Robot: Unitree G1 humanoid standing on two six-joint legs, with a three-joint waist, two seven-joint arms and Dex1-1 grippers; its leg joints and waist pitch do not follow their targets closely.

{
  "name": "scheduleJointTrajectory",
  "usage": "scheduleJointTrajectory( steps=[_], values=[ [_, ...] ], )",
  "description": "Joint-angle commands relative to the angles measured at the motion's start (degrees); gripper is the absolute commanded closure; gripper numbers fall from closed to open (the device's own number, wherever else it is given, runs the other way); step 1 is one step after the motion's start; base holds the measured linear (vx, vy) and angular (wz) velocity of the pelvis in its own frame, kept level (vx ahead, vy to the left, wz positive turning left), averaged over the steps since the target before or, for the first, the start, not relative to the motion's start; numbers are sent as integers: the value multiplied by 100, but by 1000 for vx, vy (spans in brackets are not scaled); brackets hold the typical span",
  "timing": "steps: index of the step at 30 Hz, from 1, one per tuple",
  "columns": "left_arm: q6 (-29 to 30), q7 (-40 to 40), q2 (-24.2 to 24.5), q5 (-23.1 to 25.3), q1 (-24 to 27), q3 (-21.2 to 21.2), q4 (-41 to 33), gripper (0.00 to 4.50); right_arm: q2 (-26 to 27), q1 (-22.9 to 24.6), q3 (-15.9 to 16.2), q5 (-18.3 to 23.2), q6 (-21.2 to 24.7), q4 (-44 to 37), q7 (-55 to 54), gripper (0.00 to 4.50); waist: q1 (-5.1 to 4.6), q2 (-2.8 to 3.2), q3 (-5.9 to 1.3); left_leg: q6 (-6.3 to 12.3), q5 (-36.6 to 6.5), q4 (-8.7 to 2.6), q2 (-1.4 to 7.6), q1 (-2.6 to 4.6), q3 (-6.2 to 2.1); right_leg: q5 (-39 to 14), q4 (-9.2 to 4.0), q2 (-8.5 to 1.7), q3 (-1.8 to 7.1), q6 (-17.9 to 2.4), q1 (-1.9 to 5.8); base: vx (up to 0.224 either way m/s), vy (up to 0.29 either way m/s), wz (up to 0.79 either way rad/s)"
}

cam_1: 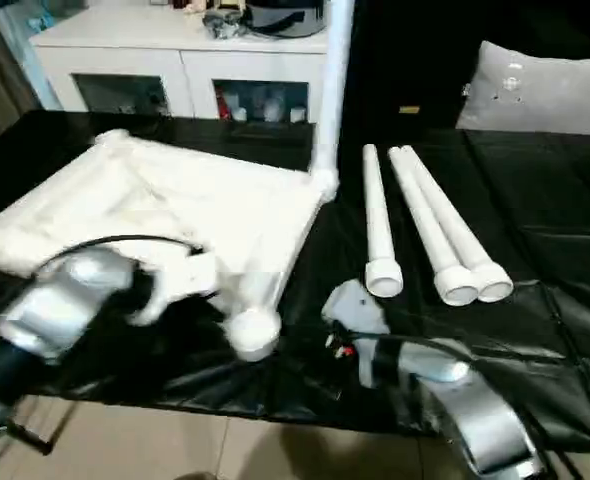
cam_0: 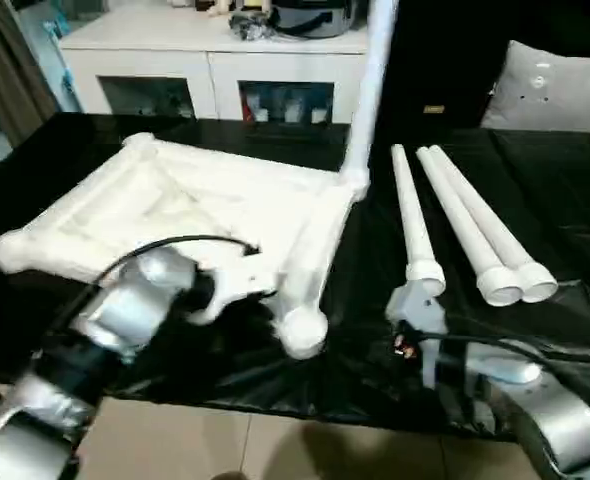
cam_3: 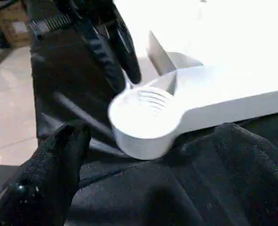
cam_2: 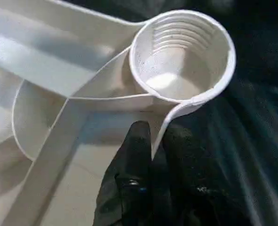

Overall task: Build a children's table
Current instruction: Rotate table base

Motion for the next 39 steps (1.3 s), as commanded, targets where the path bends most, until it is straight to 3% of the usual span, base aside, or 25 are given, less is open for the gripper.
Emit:
scheduleJointTrajectory(
  steps=[1, 2, 4, 6, 8, 13, 15, 17, 18, 20, 21, 22, 23, 24, 26, 28, 30, 32, 35, 38, 39],
  values=[
    [307, 473, -81, 191, 81, 9, 366, 420, -4, -76, -104, 106, 6, -122, 9, 0, -22, -56, -219, 26, -2155, -469, 296, 55, -220, -3711, -660, -538, 249, -380, 113, 0, 0, 0],
    [433, 901, -339, 245, 13, 100, 556, 424, -11, -76, -131, 140, 7, -128, 14, 0, -50, -60, -209, 31, -2230, -434, 267, 85, -217, -3997, -722, -529, 206, -251, 82, 0, 0, 0],
    [445, 1007, -407, 259, -2, 121, 599, 426, -17, -76, -132, 148, 3, -128, 11, 0, -65, -68, -210, 50, -2262, -409, 248, 113, -218, -4163, -766, -532, 185, -180, 60, 0, 0, 0],
    [656, 1148, -576, 343, 18, 141, 601, 427, -18, -76, -134, 161, -4, -119, -6, 0, -136, -50, -208, 72, -2323, -462, 267, 46, -259, -4065, -774, -517, 133, -111, 115, 0, 0, 0],
    [762, 1239, -641, 353, 25, 157, 600, 429, -5, -74, -138, 158, -1, -121, -22, 0, -206, -40, -205, 81, -2491, -479, 275, 47, -278, -3962, -783, -512, 100, -117, 126, 0, 0, 0],
    [1007, 1819, -1005, 341, -5, 303, 656, 434, 93, -116, -194, 72, 12, -53, -209, 0, -312, -16, -187, 118, -2775, -450, 260, 131, -273, -4032, -878, -516, 20, -137, 74, 0, 0, 0],
    [836, 1747, -1050, 306, 53, 235, 484, 435, 119, -160, -227, 42, -1, 17, -329, 0, -362, -3, -175, 113, -3010, -481, 286, 128, -308, -3963, -909, -537, -119, -50, 129, 0, 0, 0],
    [838, 1515, -971, 267, 143, 145, 212, 438, 169, -215, -322, 37, 1, 85, -458, 0, -430, 53, -180, 37, -3331, -541, 353, 140, -354, -3606, -884, -569, -153, -100, 176, 0, 0, 0],
    [732, 1460, -928, 284, 162, 101, 161, 438, 176, -227, -341, 34, 2, 101, -482, 0, -430, 53, -180, 37, -3331, -541, 353, 140, -354, -3606, -884, -569, -153, -100, 176, 0, 0, 0],
    [-9, 1169, -664, 380, 251, -128, 10, 442, 175, -276, -387, 19, -25, 168, -515, 0, -466, 31, -197, 29, -3290, -579, 349, 58, -376, -3395, -829, -632, -95, -164, 206, 0, 0, 0],
    [-149, 1117, -571, 438, 254, -210, -2, 445, 166, -288, -380, 18, -34, 179, -500, 0, -458, -2, -207, 52, -3106, -574, 348, 43, -350, -3309, -807, -657, -56, -250, 200, 0, 0, 0],
    [-165, 1113, -557, 451, 252, -222, -2, 448, 164, -289, -379, 18, -35, 180, -498, 0, -440, 7, -220, 72, -2991, -566, 345, 48, -339, -3225, -788, -662, -34, -306, 189, 0, 0, 0],
    [-245, 1199, -504, 564, 220, -247, 46, 448, 161, -295, -365, 19, -38, 172, -480, 0, -399, -4, -257, 152, -2540, -569, 368, 13, -307, -2699, -714, -666, 24, -530, 218, 0, 0, 0],
    [-245, 1199, -504, 564, 220, -247, 46, 448, 161, -295, -365, 19, -38, 172, -480, 0, -399, -4, -257, 152, -2540, -569, 368, 13, -307, -2699, -714, -666, 24, -530, 218, 0, 0, 0],
    [-358, 1174, -578, 364, 201, -52, 45, 448, 159, -302, -363, 41, -46, 174, -500, 0, -311, -1, -302, 286, -1813, -544, 389, -8, -236, -1719, -586, -655, 86, -935, 243, 52, -7, 6],
    [-341, 1129, -592, 288, 203, 2, 4, 392, 154, -304, -363, 53, -46, 176, -508, 0, -243, -11, -318, 375, -1463, -516, 390, -36, -212, -1403, -530, -656, 100, -1060, 265, 26, -5, 3],
    [-387, 941, -530, 120, 219, 73, -112, 384, 146, -297, -386, 79, -48, 187, -491, 0, -205, -37, -334, 424, -1268, -483, 363, -50, -189, -1314, -506, -659, 119, -1091, 260, 0, 0, 0],
    [-571, 813, -456, 47, 210, 86, -86, 364, 129, -279, -408, 90, -46, 187, -442, 0, -112, -46, -372, 569, -800, -416, 348, -92, -169, -1032, -438, -638, 128, -1141, 247, 0, 0, 0],
    [-800, 659, -346, 38, 160, 58, 22, 343, 86, -246, -407, 112, -36, 154, -353, 0, -65, -39, -405, 622, -562, -382, 346, -115, -167, -696, -360, -631, 128, -1201, 263, 0, 0, 0],
    [-1074, 550, -274, 45, 31, 63, 297, 330, 37, -190, -395, 150, -7, 97, -267, 0, -60, -21, -373, 600, -808, -398, 349, -106, -163, -1028, -406, -612, 110, -1156, 245, 0, 0, 0],
    [-1139, 534, -269, 46, 2, 61, 365, 303, 29, -179, -391, 152, -5, 88, -258, 0, -61, -12, -363, 542, -948, -412, 354, -94, -166, -1224, -433, -601, 107, -1104, 236, 0, 0, 0]
  ],
)
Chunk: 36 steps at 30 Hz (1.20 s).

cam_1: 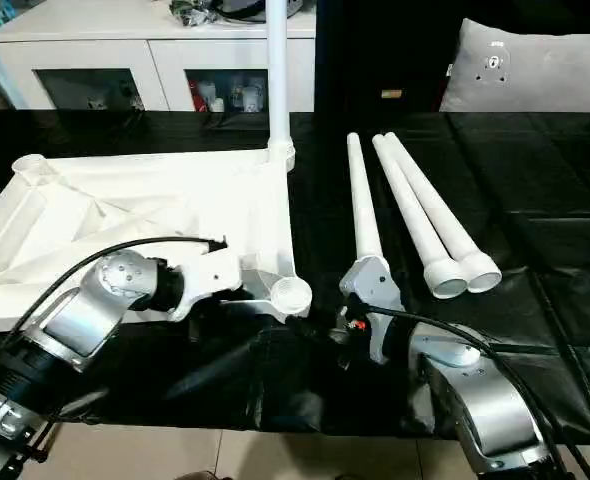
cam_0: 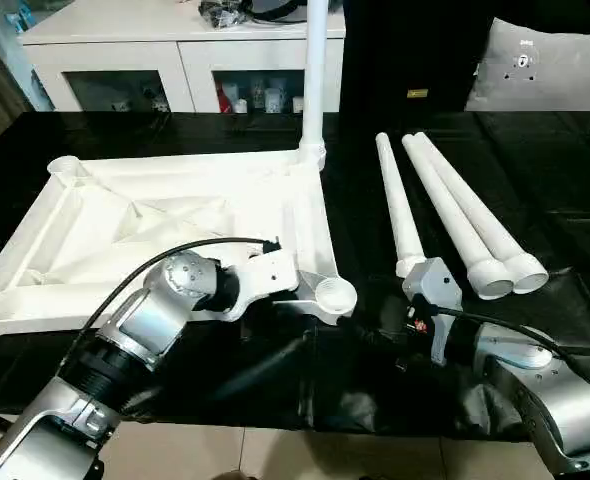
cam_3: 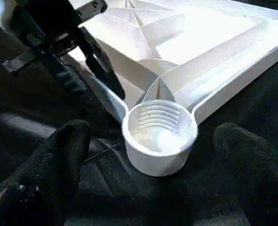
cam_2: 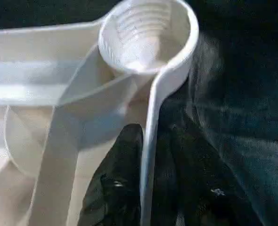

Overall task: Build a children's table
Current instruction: Rotate table base

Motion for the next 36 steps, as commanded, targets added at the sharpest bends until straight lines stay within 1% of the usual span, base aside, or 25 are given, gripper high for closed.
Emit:
scheduleJointTrajectory(
  steps=[1, 2, 3, 5, 6, 7, 8, 9, 10, 12, 13, 14, 15, 17, 18, 20, 22, 23, 24, 25, 26, 27, 32, 35, 36],
  values=[
    [-198, -98, 89, -32, -132, 25, 195, 298, -40, 30, -34, 65, -5, -136, 63, 0, 39, -58, -362, 425, -960, -384, 387, 14, -156, -1322, -388, -435, 347, -1051, 348, 0, 0, 0],
    [-420, -78, 44, -13, -212, 26, 461, 298, -38, 48, -26, 60, -5, -149, 67, 0, 32, -41, -355, 318, -1146, -402, 397, 31, -163, -1494, -403, -427, 348, -995, 334, 0, 0, 0],
    [-434, -75, 40, -11, -217, 27, 479, 291, -37, 49, -26, 60, -5, -149, 67, 0, 32, -41, -355, 318, -1146, -402, 397, 31, -163, -1494, -403, -427, 348, -995, 334, 0, 0, 0],
    [-632, -48, -46, -12, -291, 56, 751, 262, -31, 67, -17, 60, -1, -168, 64, 0, 39, -30, -353, 237, -1261, -409, 398, 40, -171, -1624, -419, -438, 352, -946, 334, 0, 0, 0],
    [-726, -32, -154, -76, -357, 119, 948, 254, -29, 85, -10, 60, 3, -185, 62, 0, 41, -17, -355, 222, -1257, -405, 392, 39, -168, -1601, -423, -442, 355, -947, 336, 0, 0, 0],
    [-785, -65, -225, -141, -403, 164, 1074, 254, -31, 104, -7, 68, 10, -205, 66, 0, 38, -33, -354, 223, -1255, -400, 382, 33, -161, -1593, -437, -437, 354, -943, 337, 0, 0, 0],
    [-824, -122, -301, -227, -451, 220, 1199, 254, -35, 128, -4, 75, 18, -234, 67, 0, 52, -34, -373, 215, -1221, -394, 390, 35, -166, -1496, -420, -449, 361, -973, 348, 0, 0, 0],
    [-825, -124, -304, -230, -452, 222, 1203, 254, -36, 129, -4, 76, 18, -235, 67, 0, 70, -6, -377, 212, -1201, -391, 397, 37, -171, -1439, -407, -460, 363, -1000, 347, 0, 0, 0],
    [-888, -183, -369, -322, -494, 281, 1329, 275, -43, 152, 2, 87, 22, -260, 57, 0, 89, -19, -377, 227, -1183, -393, 398, 31, -165, -1358, -404, -452, 362, -1029, 351, 0, 0, 0],
    [-1031, -285, -465, -434, -579, 346, 1588, 284, -59, 206, 5, 97, 25, -301, 35, 0, 110, 3, -383, 247, -1134, -380, 384, 27, -157, -1273, -402, -448, 361, -1031, 356, 0, 0, 0],
    [-1106, -350, -479, -443, -618, 334, 1716, 287, -66, 237, 1, 101, 29, -326, 28, 0, 121, -9, -383, 258, -1128, -380, 381, 30, -158, -1277, -412, -448, 360, -1019, 356, 0, 0, 0],
    [-1169, -371, -488, -436, -644, 324, 1809, 294, -72, 259, -5, 105, 33, -346, 25, 0, 133, 5, -391, 261, -1109, -379, 387, 29, -163, -1229, -399, -451, 360, -1020, 362, 0, 0, 0],
    [-1255, -355, -512, -431, -673, 335, 1921, 303, -75, 281, -12, 106, 38, -366, 24, 0, 134, -4, -388, 271, -1110, -380, 385, 23, -164, -1230, -401, -449, 358, -1017, 362, 0, 0, 0],
    [-1326, -416, -554, -440, -721, 360, 2111, 324, -80, 315, -26, 105, 44, -389, 25, 0, 130, 12, -394, 291, -1113, -378, 384, 20, -166, -1261, -398, -449, 349, -1008, 369, 0, 0, 0],
    [-1326, -416, -554, -440, -721, 360, 2111, 340, -80, 315, -26, 105, 44, -389, 25, 0, 128, 5, -393, 293, -1121, -373, 380, 24, -157, -1299, -409, -448, 350, -996, 366, 0, 0, 0],
    [-1447, -385, -526, -284, -779, 286, 2382, 347, -83, 354, -26, 106, 52, -422, 19, 0, 133, 14, -392, 286, -1169, -378, 378, 28, -161, -1489, -430, -445, 345, -930, 362, 0, 0, 0],
    [-1557, -338, -483, -169, -818, 233, 2582, 365, -86, 363, -28, 111, 64, -435, 15, 0, 132, 16, -392, 278, -1172, -384, 384, 25, -169, -1522, -429, -445, 344, -898, 363, 0, 0, 0],
    [-1571, -309, -476, -154, -838, 252, 2668, 384, -90, 371, -33, 119, 76, -453, 15, 0, 134, 19, -396, 258, -1194, -389, 390, 29, -176, -1531, -428, -449, 345, -881, 365, 0, 0, 0],
    [-1575, -301, -479, -160, -850, 266, 2714, 387, -94, 382, -36, 123, 79, -466, 16, 0, 130, -1, -392, 253, -1193, -394, 396, 31, -171, -1504, -429, -444, 349, -891, 360, 0, 0, 0],
    [-1577, -303, -478, -162, -851, 268, 2719, 387, -95, 383, -37, 124, 80, -467, 16, 0, 134, 5, -388, 254, -1197, -393, 392, 32, -172, -1502, -426, -446, 348, -902, 357, 0, 0, 0],
    [-1582, -310, -475, -171, -855, 277, 2738, 399, -97, 387, -39, 127, 81, -471, 16, 0, 139, 6, -382, 247, -1219, -397, 397, 29, -173, -1539, -425, -454, 349, -909, 361, 0, 0, 0],
    [-1581, -360, -480, -233, -858, 341, 2781, 413, -101, 384, -36, 138, 88, -469, 22, 0, 133, -13, -381, 255, -1194, -396, 395, 23, -171, -1518, -426, -458, 353, -910, 362, 0, 0, 0],
    [-1480, -494, -538, -441, -805, 524, 2731, 437, -107, 371, -23, 153, 100, -468, 32, 0, 132, -12, -380, 300, -1073, -390, 397, 12, -168, -1406, -406, -462, 357, -971, 362, 0, 0, 0],
    [-984, -413, -468, -491, -569, 597, 2339, 444, -79, 352, -3, 141, 113, -462, 5, 0, 113, -7, -383, 336, -977, -389, 416, 4, -173, -1138, -362, -472, 361, -1085, 371, 0, 0, 0],
    [-713, -288, -400, -454, -411, 606, 2080, 444, -59, 351, 11, 126, 116, -466, -21, 0, 97, 2, -387, 343, -960, -385, 421, 5, -171, -1069, -347, -475, 364, -1122, 377, 0, 0, 0]
  ],
)
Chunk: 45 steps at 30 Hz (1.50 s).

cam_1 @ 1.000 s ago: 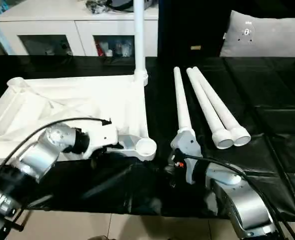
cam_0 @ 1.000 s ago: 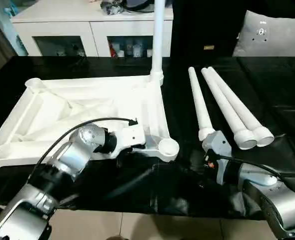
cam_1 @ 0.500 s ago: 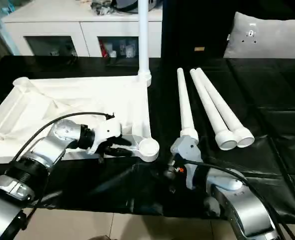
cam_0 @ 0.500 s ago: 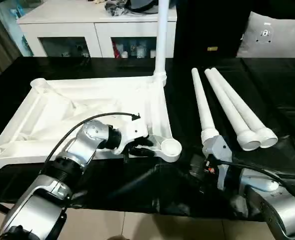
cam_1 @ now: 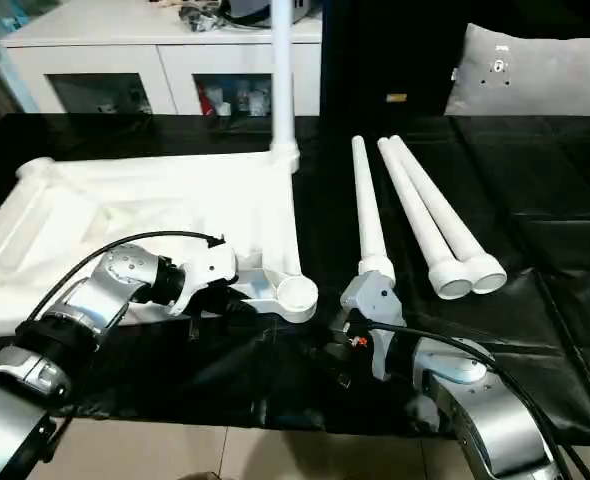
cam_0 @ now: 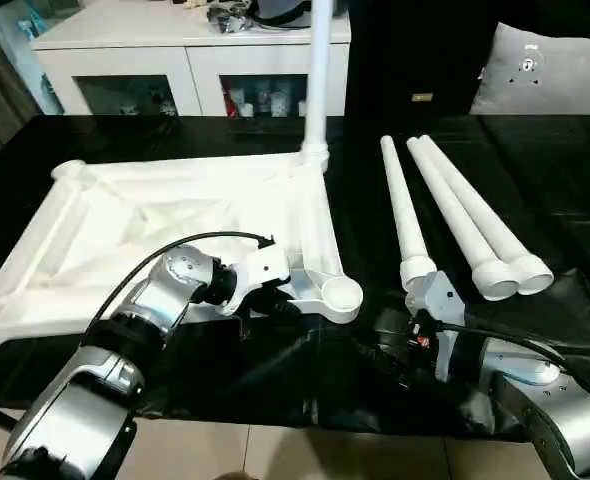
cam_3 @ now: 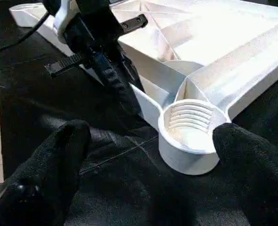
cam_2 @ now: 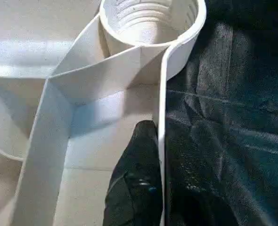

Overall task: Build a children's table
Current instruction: Rotate table base, then pick table leg

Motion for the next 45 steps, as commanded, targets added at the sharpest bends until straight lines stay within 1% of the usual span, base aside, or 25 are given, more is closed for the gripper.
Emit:
scheduleJointTrajectory(
  steps=[1, 3, 6, 8, 9, 11, 14, 17, 18, 20, 23, 27, 28, 30, 31, 32, 33, 34, 36, 37, 40, 41, 42, 43, 45],
  values=[
    [554, 418, 201, -52, 340, 242, -456, 444, 29, 8, 8, 7, 75, -81, -89, 0, 12, -49, -329, 409, -935, -417, 413, -16, -182, -1124, -360, -458, 334, -1137, 359, 0, 0, 0],
    [766, 611, 256, 2, 520, 278, -757, 444, 55, 14, 11, -22, 91, -89, -156, 0, -22, -55, -327, 405, -958, -422, 419, -20, -181, -1151, -359, -459, 334, -1149, 366, 0, 0, 0],
    [906, 697, 280, -78, 869, 394, -1376, 444, 129, -11, -2, -40, 146, -65, -277, 0, -105, -61, -279, 354, -1272, -438, 387, -1, -172, -1972, -461, -443, 320, -943, 343, 0, 0, 0],
    [948, 692, 268, -112, 935, 422, -1509, 444, 143, -22, -3, -41, 159, -55, -296, 0, -143, -79, -263, 330, -1367, -456, 391, 7, -176, -2236, -491, -423, 320, -849, 320, 0, 0, 0],
    [773, 587, 315, -84, 1063, 359, -1759, 444, 155, -56, 0, -55, 174, -17, -317, 0, -154, -128, -261, 335, -1376, -450, 384, 3, -171, -2303, -501, -426, 324, -812, 318, 0, 0, 0],
    [672, 415, 430, -32, 1182, 241, -1963, 444, 162, -112, 10, -72, 207, 27, -338, 0, -159, -105, -266, 336, -1369, -460, 396, 16, -179, -2398, -504, -426, 337, -739, 292, 0, 0, 0],
    [442, 312, 616, 96, 1304, 74, -2150, 444, 166, -207, 4, -77, 241, 87, -364, 0, -150, -109, -289, 353, -1238, -456, 410, 18, -185, -2084, -450, -429, 358, -804, 287, 0, 0, 0],
    [562, 366, 721, 195, 1369, 19, -2330, 444, 183, -337, -34, -89, 283, 153, -445, 0, -147, -104, -299, 366, -1096, -450, 410, 21, -166, -1655, -396, -413, 365, -947, 289, 0, 0, 0],
    [680, 360, 717, 148, 1375, 48, -2379, 420, 192, -365, -51, -87, 299, 165, -465, 0, -144, -106, -302, 370, -1026, -441, 403, 23, -156, -1540, -385, -417, 366, -993, 291, 0, 0, 0],
    [772, 375, 673, -4, 1323, 201, -2418, 420, 248, -450, -131, -83, 346, 193, -578, 0, -137, -100, -298, 378, -985, -432, 393, 17, -150, -1487, -386, -420, 369, -1025, 294, 0, 0, 0],
    [847, 418, 653, -173, 1273, 407, -2526, 382, 348, -607, -251, -120, 406, 275, -806, 0, -133, -109, -301, 369, -958, -432, 389, 15, -153, -1463, -375, -418, 360, -1050, 300, 0, 0, 0],
    [978, 353, 679, -422, 1282, 588, -2749, 368, 455, -898, -322, -271, 445, 500, -1129, 0, -128, -102, -272, 255, -1147, -452, 385, 40, -146, -1771, -411, -412, 356, -1007, 278, 0, 0, 0],
    [1047, 352, 693, -471, 1293, 630, -2856, 344, 510, -1040, -354, -321, 469, 612, -1273, 0, -127, -89, -259, 230, -1193, -454, 390, 50, -146, -1813, -412, -415, 364, -994, 266, 0, 0, 0],
    [1270, 418, 677, -594, 1296, 749, -3054, 339, 633, -1347, -431, -423, 547, 871, -1585, 0, -137, -75, -257, 170, -1210, -461, 386, 56, -151, -1794, -390, -404, 363, -1001, 265, 0, 0, 0],
    [1544, 519, 632, -761, 1293, 905, -3266, 334, 796, -1737, -557, -535, 709, 1236, -1988, 0, -148, -43, -244, 147, -1197, -467, 378, 48, -153, -1757, -388, -400, 364, -1024, 264, 0, 0, 0],
    [1658, 573, 617, -805, 1293, 961, -3357, 309, 876, -1939, -629, -557, 813, 1449, -2169, 0, -175, -66, -264, 105, -1142, -461, 364, 42, -160, -1628, -367, -387, 355, -1095, 278, 0, 0, 0],
    [1710, 599, 616, -821, 1294, 988, -3403, 309, 923, -2052, -670, -564, 877, 1571, -2267, 0, -171, -38, -248, 84, -1147, -455, 365, 67, -150, -1565, -368, -387, 366, -1132, 256, 0, 0, 0],
    [1816, 662, 589, -861, 1295, 1043, -3480, 300, 972, -2289, -696, -636, 957, 1858, -2451, 0, -179, -21, -232, 82, -1180, -455, 355, 57, -146, -1574, -374, -377, 368, -1124, 258, 0, 0, 0],
    [2021, 790, 556, -945, 1290, 1131, -3648, 293, 1082, -2855, -739, -811, 1188, 2579, -2855, 0, -205, -14, -251, 41, -1066, -436, 335, 54, -144, -1384, -338, -371, 362, -1174, 279, 0, 0, 0],
    [2024, 793, 556, -946, 1288, 1132, -3654, 281, 1088, -2883, -744, -815, 1207, 2616, -2873, 0, -222, -19, -255, 55, -1018, -431, 319, 48, -141, -1322, -334, -356, 356, -1207, 281, 0, 0, 0],
    [2169, 847, 529, -979, 1258, 1158, -3769, 266, 1188, -3416, -852, -887, 1535, 3331, -3269, 0, -222, -21, -261, 117, -814, -405, 318, 36, -133, -1073, -307, -358, 358, -1268, 302, 0, 0, 0],
    [2267, 885, 513, -982, 1241, 1151, -3855, 258, 1252, -3779, -914, -860, 1649, 3865, -3384, 0, -225, -48, -249, 160, -709, -404, 323, 22, -132, -916, -284, -356, 361, -1311, 298, 0, 0, 0],
    [2335, 928, 501, -965, 1233, 1142, -3907, 252, 1288, -4014, -949, -841, 1722, 4226, -3432, 0, -242, -28, -250, 142, -796, -408, 321, 42, -139, -998, -276, -357, 350, -1411, 298, 0, 0, 0],
    [2352, 975, 485, -944, 1237, 1133, -3950, 247, 1326, -4237, -979, -820, 1713, 4595, -3449, 0, -247, -47, -233, 141, -814, -403, 320, 27, -130, -1025, -290, -363, 353, -1415, 304, 0, 0, 0],
    [2412, 1109, 457, -905, 1265, 1108, -4034, 235, 1403, -4591, -1037, -799, 1552, 5237, -3464, 0, -241, -40, -211, 171, -739, -386, 329, 11, -123, -929, -264, -388, 362, -1478, 307, 0, 0, 0]
  ],
)
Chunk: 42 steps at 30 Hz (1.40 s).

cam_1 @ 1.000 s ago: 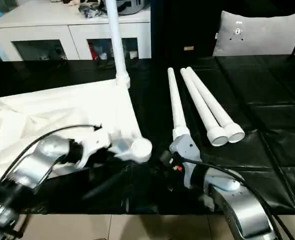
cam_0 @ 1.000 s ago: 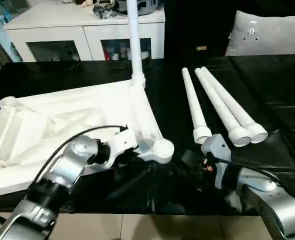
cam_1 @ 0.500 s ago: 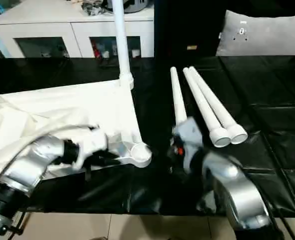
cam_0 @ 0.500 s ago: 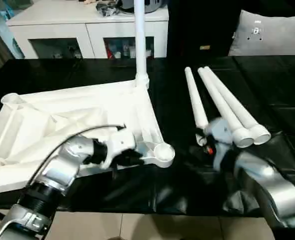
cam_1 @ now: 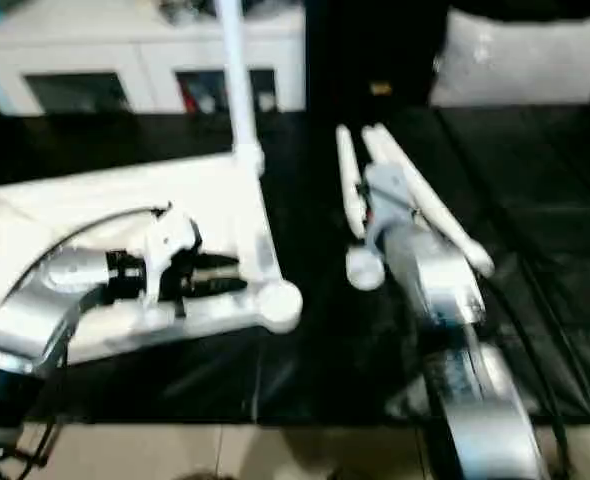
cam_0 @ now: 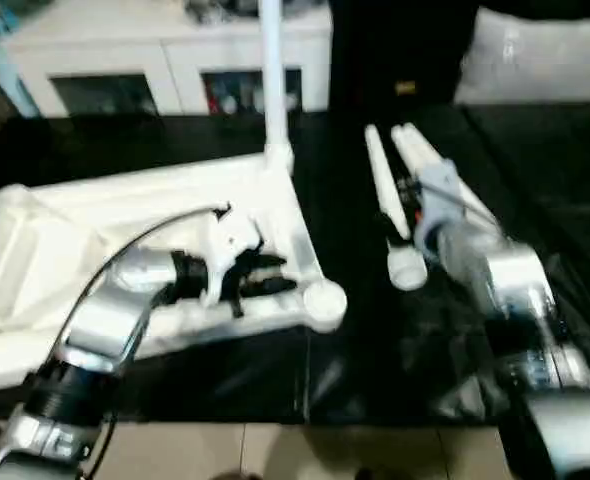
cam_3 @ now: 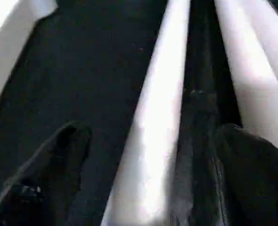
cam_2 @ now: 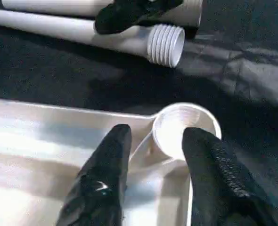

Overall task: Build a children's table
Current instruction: Pick table leg

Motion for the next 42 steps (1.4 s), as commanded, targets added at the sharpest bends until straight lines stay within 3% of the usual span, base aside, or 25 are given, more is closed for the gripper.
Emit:
scheduleJointTrajectory(
  steps=[1, 2, 4, 5, 7, 9, 12, 13, 15, 22, 31, 42],
  values=[
    [113, 155, 40, 80, 7, -11, -202, 221, 105, -290, -69, 34, -150, 627, -64, 0, 5, -44, -341, 217, -693, -382, 327, 15, -134, -875, -301, -381, 334, -1472, 353, 0, 0, 0],
    [156, 205, 57, 107, 47, -37, -273, 212, 133, -439, -67, -16, -235, 916, -91, 0, 3, -93, -338, 261, -622, -374, 332, 5, -128, -793, -277, -392, 342, -1517, 352, 0, 0, 0],
    [256, 239, 98, 88, 93, -57, -368, 207, 189, -691, -124, -45, -341, 1427, -121, 0, 23, -67, -336, 321, -535, -360, 342, 17, -119, -750, -265, -403, 343, -1562, 338, 0, 0, 0],
    [286, 243, 112, 74, 113, -55, -405, 207, 207, -751, -153, -35, -357, 1560, -121, 0, 20, -103, -328, 348, -526, -366, 343, 14, -112, -749, -272, -385, 335, -1582, 342, 0, 0, 0],
    [327, 256, 139, 72, 136, -57, -457, 207, 244, -865, -200, -21, -395, 1811, -41, 0, 32, -73, -324, 370, -479, -362, 352, 22, -116, -676, -245, -372, 332, -1598, 333, 0, 0, 0],
    [375, 277, 175, 79, 144, -62, -517, 207, 271, -1086, -233, -26, -404, 2310, 37, 0, 30, -112, -328, 400, -465, -360, 361, 20, -113, -578, -224, -376, 331, -1645, 332, 0, 0, 0],
    [433, 311, 218, 69, 152, -89, -599, 207, 261, -1331, -317, -6, -360, 2802, 29, 0, 46, -90, -320, 400, -450, -345, 364, 10, -109, -536, -205, -373, 331, -1713, 323, 0, 0, 0],
    [440, 313, 224, 68, 154, -96, -610, 207, 256, -1352, -332, -2, -359, 2838, 17, 28, 47, -90, -319, 400, -435, -343, 366, 6, -110, -501, -194, -368, 330, -1718, 318, 0, 0, 0],
    [480, 318, 238, 64, 148, -124, -659, 207, 208, -1458, -399, 37, -285, 2983, 25, 28, 60, -103, -317, 396, -455, -337, 372, 6, -101, -443, -184, -368, 332, -1742, 312, 0, 0, 0],
    [532, 317, 293, 30, 135, -162, -775, 207, 86, -1689, -473, 80, -85, 3316, 315, 93, 92, -142, -302, 345, -581, -336, 373, -4, -92, -639, -199, -379, 335, -1738, 313, 0, 0, 0],
    [561, 324, 340, 12, 184, -224, -852, 207, 69, -1764, -499, 15, -129, 3511, 480, 170, 121, -133, -345, 382, -437, -306, 370, -5, -87, -549, -170, -373, 327, -1756, 317, 0, 0, 0],
    [557, 296, 377, -27, 135, -277, -816, 207, 119, -1743, -542, 17, -246, 3560, 617, 253, 167, -121, -342, 145, -805, -310, 379, 1, -95, -1047, -202, -388, 336, -1621, 295, 0, 0, 0]
  ],
)
